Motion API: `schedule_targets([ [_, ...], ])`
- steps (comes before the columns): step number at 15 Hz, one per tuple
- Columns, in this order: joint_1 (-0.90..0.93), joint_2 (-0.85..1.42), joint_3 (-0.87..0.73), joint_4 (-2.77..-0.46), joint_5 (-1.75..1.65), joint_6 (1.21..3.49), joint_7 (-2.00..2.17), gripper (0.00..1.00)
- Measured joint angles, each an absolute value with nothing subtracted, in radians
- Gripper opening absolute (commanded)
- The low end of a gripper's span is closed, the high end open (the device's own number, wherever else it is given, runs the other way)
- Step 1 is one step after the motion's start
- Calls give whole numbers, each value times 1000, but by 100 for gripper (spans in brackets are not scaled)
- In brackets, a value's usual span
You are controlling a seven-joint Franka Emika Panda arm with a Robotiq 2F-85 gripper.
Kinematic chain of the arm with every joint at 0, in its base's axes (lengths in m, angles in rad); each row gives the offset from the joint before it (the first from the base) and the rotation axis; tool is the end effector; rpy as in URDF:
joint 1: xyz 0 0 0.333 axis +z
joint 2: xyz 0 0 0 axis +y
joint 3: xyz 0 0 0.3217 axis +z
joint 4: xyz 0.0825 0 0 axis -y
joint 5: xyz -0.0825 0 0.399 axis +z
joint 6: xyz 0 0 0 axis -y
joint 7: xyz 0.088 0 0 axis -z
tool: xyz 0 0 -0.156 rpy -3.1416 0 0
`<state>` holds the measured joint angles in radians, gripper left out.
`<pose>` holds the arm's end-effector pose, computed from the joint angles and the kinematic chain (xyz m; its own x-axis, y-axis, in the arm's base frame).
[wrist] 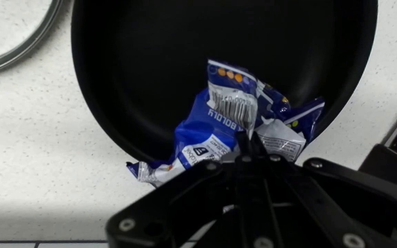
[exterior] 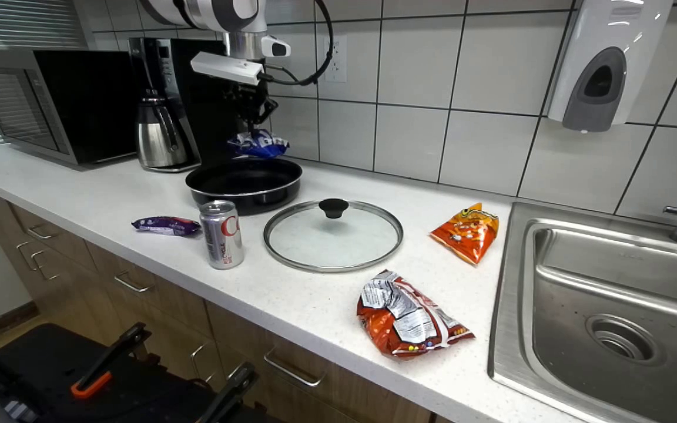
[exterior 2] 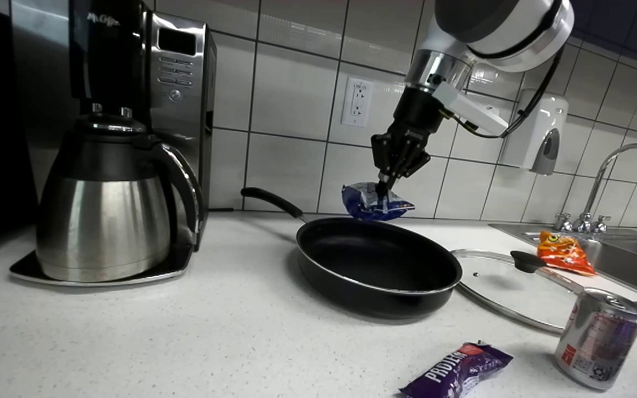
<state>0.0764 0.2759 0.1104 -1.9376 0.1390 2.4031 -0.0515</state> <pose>0.6400 0.1245 0.3119 0.9745 0.1220 0.1882 0.1481 -0.9802 -0.1312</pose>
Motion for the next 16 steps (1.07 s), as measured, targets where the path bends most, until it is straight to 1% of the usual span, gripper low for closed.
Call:
schedule_targets([
  [16, 116, 410, 135, -1906, 133, 2403, -71, 0],
])
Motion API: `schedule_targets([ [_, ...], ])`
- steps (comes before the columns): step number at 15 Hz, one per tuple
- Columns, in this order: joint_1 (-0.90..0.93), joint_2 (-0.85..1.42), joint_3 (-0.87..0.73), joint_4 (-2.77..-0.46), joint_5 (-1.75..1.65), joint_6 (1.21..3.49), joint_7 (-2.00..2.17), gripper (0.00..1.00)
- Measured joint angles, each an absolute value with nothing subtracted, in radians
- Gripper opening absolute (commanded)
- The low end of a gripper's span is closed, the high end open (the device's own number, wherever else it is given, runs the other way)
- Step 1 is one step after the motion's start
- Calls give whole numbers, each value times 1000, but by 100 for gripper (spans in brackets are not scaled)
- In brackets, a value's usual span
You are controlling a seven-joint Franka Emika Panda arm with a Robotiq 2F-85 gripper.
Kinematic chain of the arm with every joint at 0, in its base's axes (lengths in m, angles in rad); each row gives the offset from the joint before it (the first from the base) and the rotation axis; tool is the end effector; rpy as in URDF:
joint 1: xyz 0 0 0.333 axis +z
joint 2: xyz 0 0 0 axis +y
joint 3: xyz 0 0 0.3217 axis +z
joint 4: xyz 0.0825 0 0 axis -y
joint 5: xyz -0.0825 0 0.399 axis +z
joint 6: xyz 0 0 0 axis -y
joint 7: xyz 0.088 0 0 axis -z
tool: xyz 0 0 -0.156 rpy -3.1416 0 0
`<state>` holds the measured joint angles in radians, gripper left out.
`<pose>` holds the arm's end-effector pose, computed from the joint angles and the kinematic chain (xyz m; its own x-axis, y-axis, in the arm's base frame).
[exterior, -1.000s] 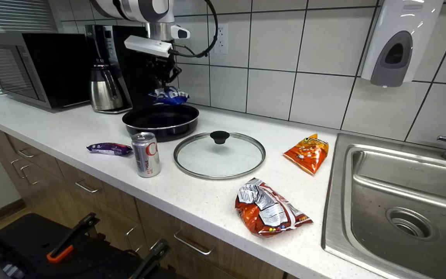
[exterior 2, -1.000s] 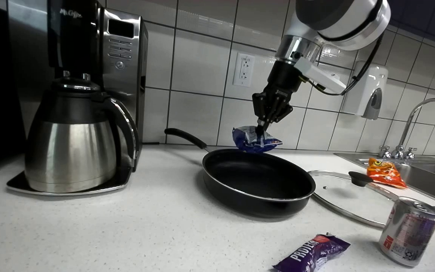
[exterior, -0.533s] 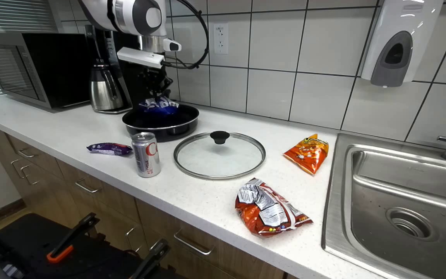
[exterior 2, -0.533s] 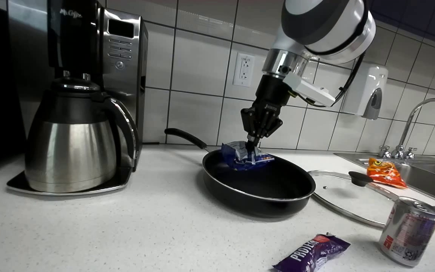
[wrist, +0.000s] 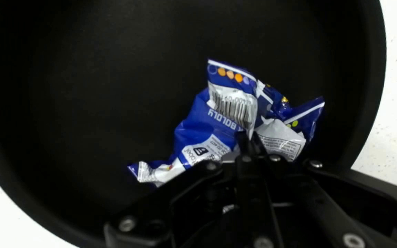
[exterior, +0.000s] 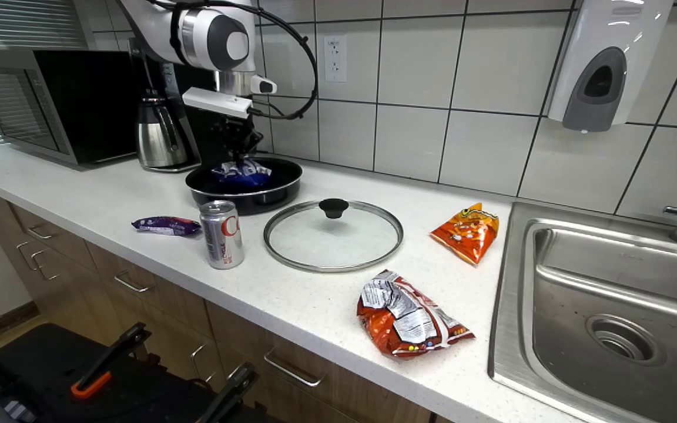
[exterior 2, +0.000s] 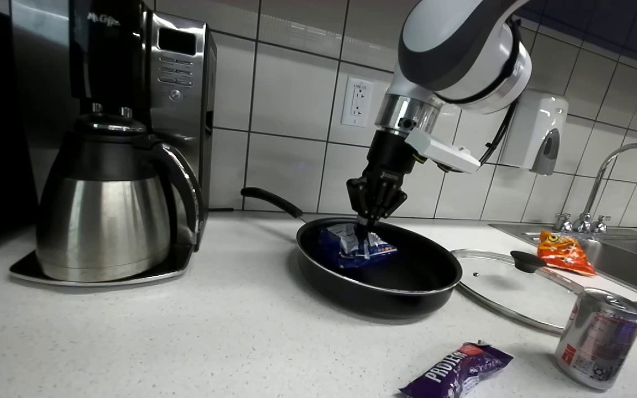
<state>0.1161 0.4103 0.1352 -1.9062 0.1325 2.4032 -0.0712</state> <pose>0.6335 0.1658 0.2400 0.9744 0.2059 0.0903 0.2173 -0.9653 -0.1444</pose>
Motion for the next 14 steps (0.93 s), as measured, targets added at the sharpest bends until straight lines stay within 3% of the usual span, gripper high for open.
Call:
schedule_targets([
  [5, 116, 438, 137, -1876, 132, 2403, -93, 0],
  [6, 116, 444, 139, -1870, 132, 2403, -97, 26],
  [7, 116, 449, 140, -1865, 132, 2403, -100, 27],
  [14, 116, 460, 142, -1842, 131, 2403, -102, 79],
])
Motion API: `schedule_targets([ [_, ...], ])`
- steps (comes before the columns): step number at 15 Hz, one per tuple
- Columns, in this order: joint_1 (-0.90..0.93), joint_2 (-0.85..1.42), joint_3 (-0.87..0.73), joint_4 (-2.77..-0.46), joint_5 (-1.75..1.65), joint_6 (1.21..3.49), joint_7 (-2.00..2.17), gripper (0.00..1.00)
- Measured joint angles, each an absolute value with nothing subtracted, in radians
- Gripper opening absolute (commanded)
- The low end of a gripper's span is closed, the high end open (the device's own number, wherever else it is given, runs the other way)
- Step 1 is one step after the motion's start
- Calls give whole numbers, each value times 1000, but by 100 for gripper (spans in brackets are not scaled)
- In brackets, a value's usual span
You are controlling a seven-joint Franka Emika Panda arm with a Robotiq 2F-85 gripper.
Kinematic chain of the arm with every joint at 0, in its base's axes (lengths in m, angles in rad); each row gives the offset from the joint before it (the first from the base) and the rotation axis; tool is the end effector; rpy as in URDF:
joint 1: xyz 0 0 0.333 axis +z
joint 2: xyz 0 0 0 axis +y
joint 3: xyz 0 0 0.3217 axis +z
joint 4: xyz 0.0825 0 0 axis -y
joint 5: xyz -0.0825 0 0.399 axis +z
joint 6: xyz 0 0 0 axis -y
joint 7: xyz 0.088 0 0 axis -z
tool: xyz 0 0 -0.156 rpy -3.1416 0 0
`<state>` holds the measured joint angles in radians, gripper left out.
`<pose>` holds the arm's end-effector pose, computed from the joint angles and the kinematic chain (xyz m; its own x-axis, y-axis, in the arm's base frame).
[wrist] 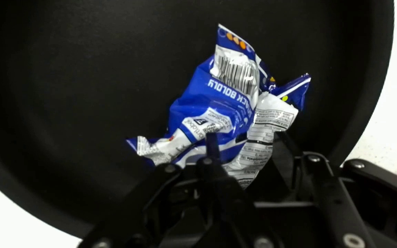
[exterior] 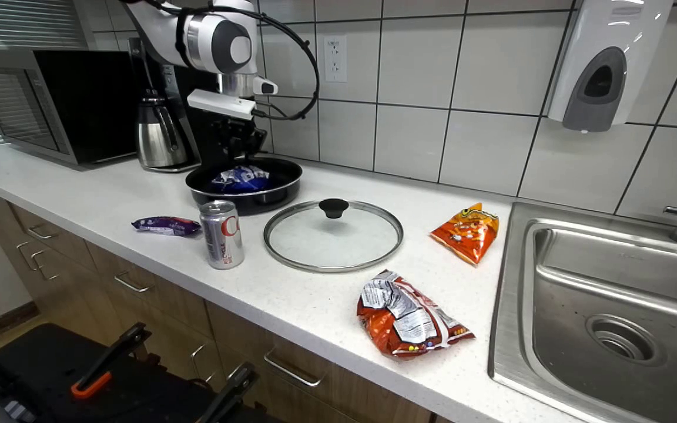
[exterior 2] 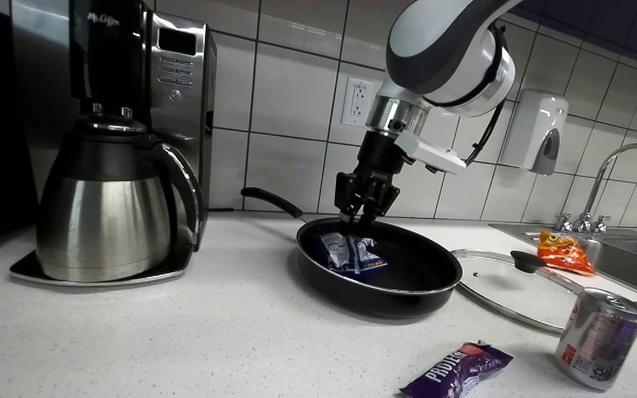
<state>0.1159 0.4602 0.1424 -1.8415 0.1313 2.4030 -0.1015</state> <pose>0.6503 0.1733 0.2369 0.9653 0.2371 0.1098 0.2519 -0.9561 -0.1498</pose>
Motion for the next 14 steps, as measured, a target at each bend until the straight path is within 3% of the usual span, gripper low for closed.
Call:
schedule_targets([
  [3, 113, 454, 128, -1834, 131, 2403, -100, 98],
  [4, 110, 448, 121, -1834, 131, 2403, -99, 100],
  [14, 74, 345, 3, -1889, 116, 2403, -3, 100],
])
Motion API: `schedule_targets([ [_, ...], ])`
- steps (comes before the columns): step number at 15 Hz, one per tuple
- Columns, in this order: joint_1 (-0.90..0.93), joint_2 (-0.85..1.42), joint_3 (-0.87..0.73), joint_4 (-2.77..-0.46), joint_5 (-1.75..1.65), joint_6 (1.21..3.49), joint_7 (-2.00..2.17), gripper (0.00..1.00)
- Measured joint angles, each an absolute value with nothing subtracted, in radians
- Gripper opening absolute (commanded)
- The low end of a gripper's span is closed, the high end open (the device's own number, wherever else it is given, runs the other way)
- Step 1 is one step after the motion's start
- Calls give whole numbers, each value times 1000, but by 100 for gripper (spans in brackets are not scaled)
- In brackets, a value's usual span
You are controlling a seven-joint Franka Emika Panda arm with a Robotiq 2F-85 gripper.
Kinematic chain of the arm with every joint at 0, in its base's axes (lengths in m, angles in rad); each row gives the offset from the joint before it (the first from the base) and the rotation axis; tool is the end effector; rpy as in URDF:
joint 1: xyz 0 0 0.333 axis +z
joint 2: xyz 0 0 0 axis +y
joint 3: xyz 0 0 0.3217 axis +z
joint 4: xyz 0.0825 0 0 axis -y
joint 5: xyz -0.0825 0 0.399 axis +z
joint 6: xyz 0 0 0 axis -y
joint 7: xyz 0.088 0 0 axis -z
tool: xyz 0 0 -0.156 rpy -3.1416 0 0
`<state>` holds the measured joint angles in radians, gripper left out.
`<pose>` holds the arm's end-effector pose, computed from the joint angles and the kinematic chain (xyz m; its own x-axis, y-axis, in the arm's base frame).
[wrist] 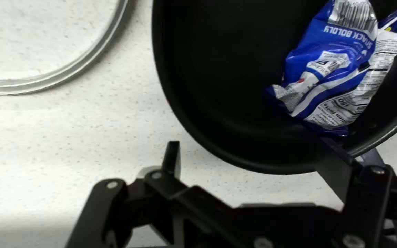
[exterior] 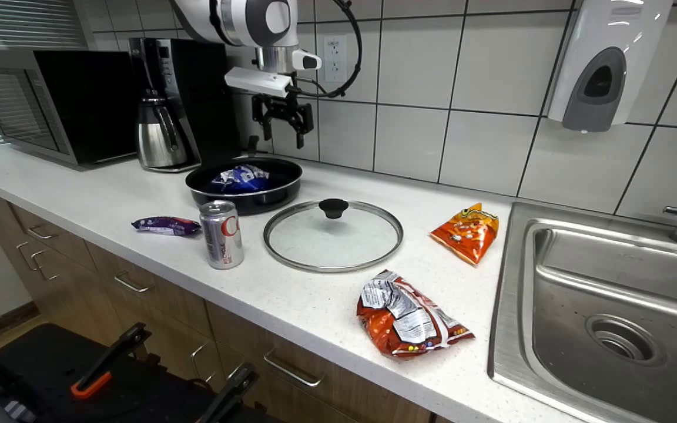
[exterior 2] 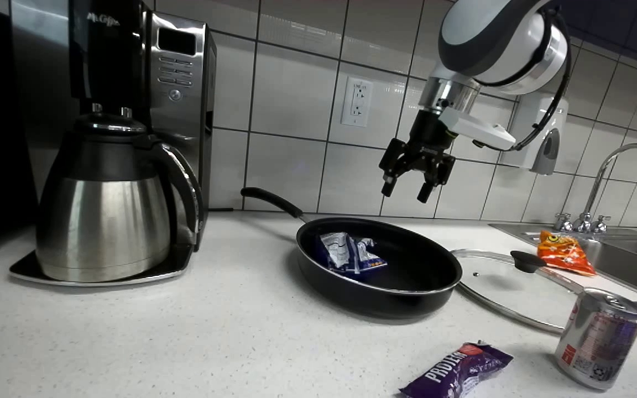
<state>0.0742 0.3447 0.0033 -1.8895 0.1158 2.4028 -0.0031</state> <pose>0.6623 0.0560 0.2884 0.9864 -0.0064 0.1641 0.0088 -0.9958 -0.0916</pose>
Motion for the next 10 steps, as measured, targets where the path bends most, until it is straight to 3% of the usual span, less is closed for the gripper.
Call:
schedule_targets([
  [10, -1, 218, -127, -2043, 10, 2400, 136, 100],
])
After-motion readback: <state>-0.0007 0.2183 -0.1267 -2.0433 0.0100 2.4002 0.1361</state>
